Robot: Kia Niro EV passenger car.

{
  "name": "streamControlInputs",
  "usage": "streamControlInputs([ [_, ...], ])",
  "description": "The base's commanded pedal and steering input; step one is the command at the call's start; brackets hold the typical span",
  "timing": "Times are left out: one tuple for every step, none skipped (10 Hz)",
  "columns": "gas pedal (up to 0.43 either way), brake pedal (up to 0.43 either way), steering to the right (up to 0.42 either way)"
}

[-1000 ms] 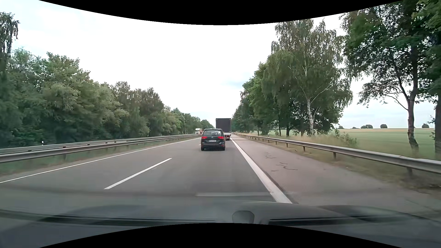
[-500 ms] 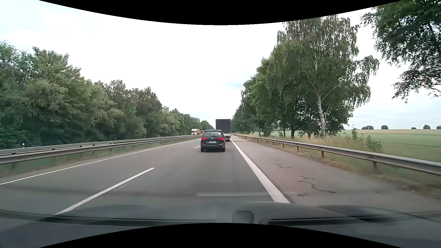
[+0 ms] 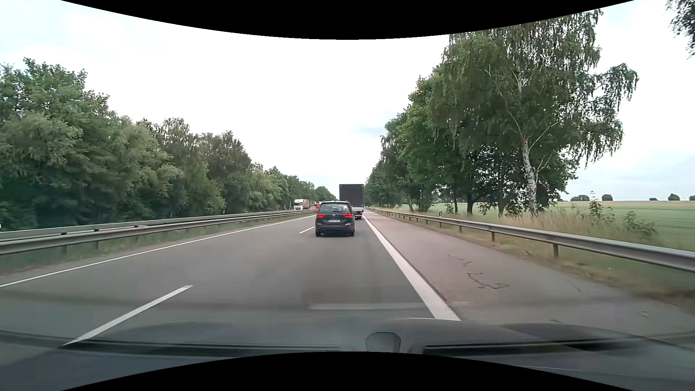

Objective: Follow the waypoints while adhering to traffic rules and regulations

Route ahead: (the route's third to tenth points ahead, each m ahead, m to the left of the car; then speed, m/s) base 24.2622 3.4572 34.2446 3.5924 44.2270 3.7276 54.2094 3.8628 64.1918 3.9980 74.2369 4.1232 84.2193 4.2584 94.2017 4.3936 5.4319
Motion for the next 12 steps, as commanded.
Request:
streamControlInputs([
  [0.11,0.0,0.001],
  [0.11,0.0,0.0],
  [0.11,0.0,0.0],
  [0.11,0.0,0.0],
  [0.11,0.0,0.0],
  [0.11,0.0,0.0],
  [0.11,0.0,0.0],
  [0.11,0.0,0.0],
  [0.11,0.0,-0.001],
  [0.11,0.0,-0.001],
  [0.11,0.0,-0.001],
  [0.11,0.0,-0.002],
])
